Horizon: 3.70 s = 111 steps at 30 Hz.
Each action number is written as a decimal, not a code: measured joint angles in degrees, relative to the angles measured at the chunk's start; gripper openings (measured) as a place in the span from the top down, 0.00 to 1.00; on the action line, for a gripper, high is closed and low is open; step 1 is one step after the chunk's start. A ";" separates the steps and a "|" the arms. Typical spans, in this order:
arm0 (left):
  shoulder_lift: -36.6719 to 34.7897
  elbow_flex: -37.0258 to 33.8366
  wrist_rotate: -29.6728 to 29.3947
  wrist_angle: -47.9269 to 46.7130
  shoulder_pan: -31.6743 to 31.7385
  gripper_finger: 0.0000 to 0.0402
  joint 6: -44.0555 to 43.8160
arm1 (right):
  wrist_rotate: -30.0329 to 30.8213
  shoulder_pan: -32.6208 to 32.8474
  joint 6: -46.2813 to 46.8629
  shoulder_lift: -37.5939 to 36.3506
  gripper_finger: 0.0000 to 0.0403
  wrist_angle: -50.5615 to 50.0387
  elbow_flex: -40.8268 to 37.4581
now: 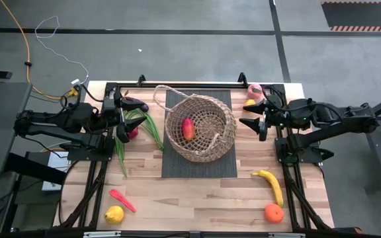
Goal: Build produce basket
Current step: Put the pomegranate into the woven basket
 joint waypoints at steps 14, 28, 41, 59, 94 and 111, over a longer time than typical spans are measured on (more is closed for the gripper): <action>0.43 0.00 -2.82 -0.05 0.02 0.30 0.03 | -4.33 -3.17 -3.33 -12.93 0.37 9.72 -15.16; 0.57 0.00 -2.84 -0.04 0.02 0.30 -0.85 | -21.83 -11.01 -10.81 -21.09 0.95 13.62 -19.81; 0.59 0.00 -2.60 -0.04 -0.02 0.30 -9.36 | -23.30 -12.31 -9.65 -21.08 1.00 13.54 -19.82; 0.61 0.00 -2.36 -0.11 -0.02 0.29 -6.95 | -23.91 -12.31 -12.21 -21.06 1.00 13.63 -19.82; 12.90 7.63 3.94 -3.68 1.49 0.02 -12.24 | -22.31 -12.28 -10.65 -21.06 1.00 13.63 -19.82; 36.65 42.40 10.09 -78.53 14.35 0.02 -20.65 | -22.95 -12.26 -10.66 -21.06 1.00 11.88 -19.82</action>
